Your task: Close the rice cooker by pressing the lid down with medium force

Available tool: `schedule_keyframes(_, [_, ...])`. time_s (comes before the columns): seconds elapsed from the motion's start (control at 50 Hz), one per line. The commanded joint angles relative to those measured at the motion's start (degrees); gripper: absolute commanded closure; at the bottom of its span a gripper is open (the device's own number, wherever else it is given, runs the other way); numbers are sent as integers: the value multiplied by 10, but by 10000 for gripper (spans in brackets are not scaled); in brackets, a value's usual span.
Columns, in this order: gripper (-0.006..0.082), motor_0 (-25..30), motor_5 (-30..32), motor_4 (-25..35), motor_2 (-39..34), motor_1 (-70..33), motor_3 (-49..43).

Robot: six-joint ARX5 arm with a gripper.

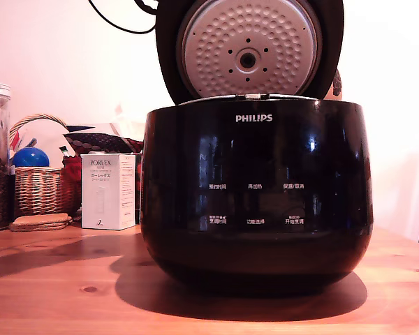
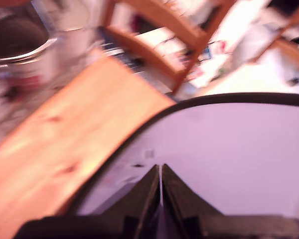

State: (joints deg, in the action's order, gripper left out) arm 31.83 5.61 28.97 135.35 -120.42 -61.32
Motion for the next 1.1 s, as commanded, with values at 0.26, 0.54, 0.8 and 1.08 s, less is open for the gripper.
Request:
schedule_keyframes(0.26, [791,9,4,-27,-167,126,94])
schedule_keyframes(0.54, [791,15,-16,-25,-350,215,196])
schedule_keyframes(0.8, [791,22,-41,-25,-461,262,282])
schedule_keyframes(1.08, [791,47,-82,-40,-550,299,403])
